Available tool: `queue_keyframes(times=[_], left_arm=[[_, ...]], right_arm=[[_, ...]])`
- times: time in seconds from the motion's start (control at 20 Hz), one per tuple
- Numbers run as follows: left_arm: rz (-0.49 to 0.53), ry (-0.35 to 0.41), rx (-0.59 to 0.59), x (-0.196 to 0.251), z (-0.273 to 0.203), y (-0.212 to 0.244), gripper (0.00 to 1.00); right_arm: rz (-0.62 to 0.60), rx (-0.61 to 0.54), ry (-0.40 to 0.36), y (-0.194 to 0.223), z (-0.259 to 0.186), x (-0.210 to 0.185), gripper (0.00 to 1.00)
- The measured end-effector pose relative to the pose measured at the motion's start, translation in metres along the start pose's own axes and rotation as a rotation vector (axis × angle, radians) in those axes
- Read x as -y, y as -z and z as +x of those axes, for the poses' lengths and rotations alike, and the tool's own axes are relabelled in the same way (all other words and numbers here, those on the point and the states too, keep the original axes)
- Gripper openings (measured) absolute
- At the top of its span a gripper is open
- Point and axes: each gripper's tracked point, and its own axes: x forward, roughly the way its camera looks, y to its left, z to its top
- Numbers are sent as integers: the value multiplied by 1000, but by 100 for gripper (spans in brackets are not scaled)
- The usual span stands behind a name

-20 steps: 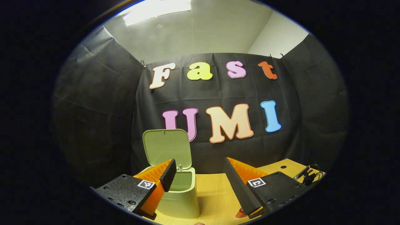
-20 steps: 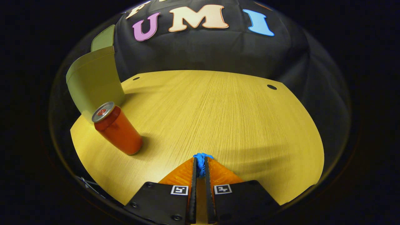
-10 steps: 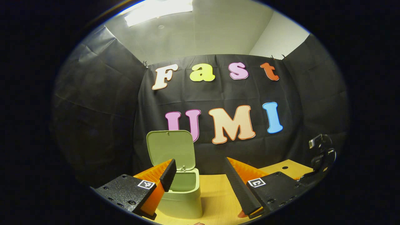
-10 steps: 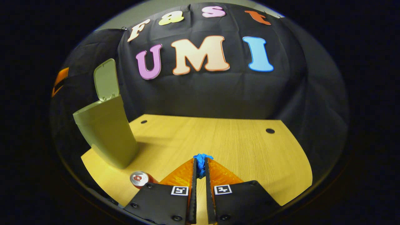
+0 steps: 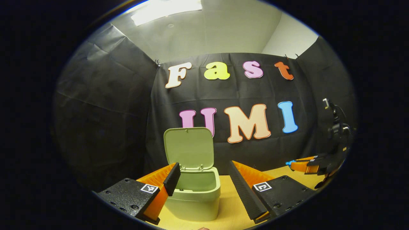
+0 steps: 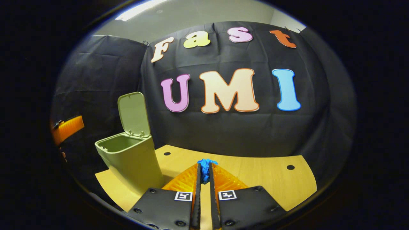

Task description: Press the lid of the desktop garbage bin to open it, pick up the crumpled paper on the desktop and throw it into the bin, then pick up the pop can on the desktop and drop it into the bin, and finally close the garbage bin lid.

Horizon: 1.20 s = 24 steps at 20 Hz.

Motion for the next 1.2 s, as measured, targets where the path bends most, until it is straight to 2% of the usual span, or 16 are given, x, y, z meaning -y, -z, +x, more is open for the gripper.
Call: queue_keyframes(times=[0.25, 0.3, 0.35, 0.4, 0.55, 0.8, 0.85, 0.9, 1.15, 1.2], left_arm=[[-7, -50, -26, -34, -5, 13, 92], [-6, -60, -29, -42, -7, 14, 95], [-4, -69, -33, -49, -8, 17, 92], [-2, -78, -38, -56, -9, 19, 94], [-7, -98, -52, -74, -11, 27, 92], [4, -109, -78, -97, -13, 40, 92], [7, -109, -81, -102, -13, 42, 95], [8, -108, -86, -106, -11, 44, 92], [9, -92, -109, -125, -3, 58, 92], [12, -88, -110, -127, -1, 60, 95]], right_arm=[[-12, 41, -85, -25, 12, -56, 15], [-11, 49, -102, -29, 15, -67, 15], [-13, 56, -120, -32, 17, -79, 15], [-17, 57, -138, -33, 19, -90, 15], [-17, 63, -188, -37, 27, -125, 15], [-12, 47, -255, -22, 40, -181, 15], [-11, 40, -269, -18, 43, -191, 15], [-11, 39, -280, -15, 45, -201, 15], [-6, 6, -327, 1, 61, -244, 15], [-5, -3, -333, 5, 65, -250, 15]])
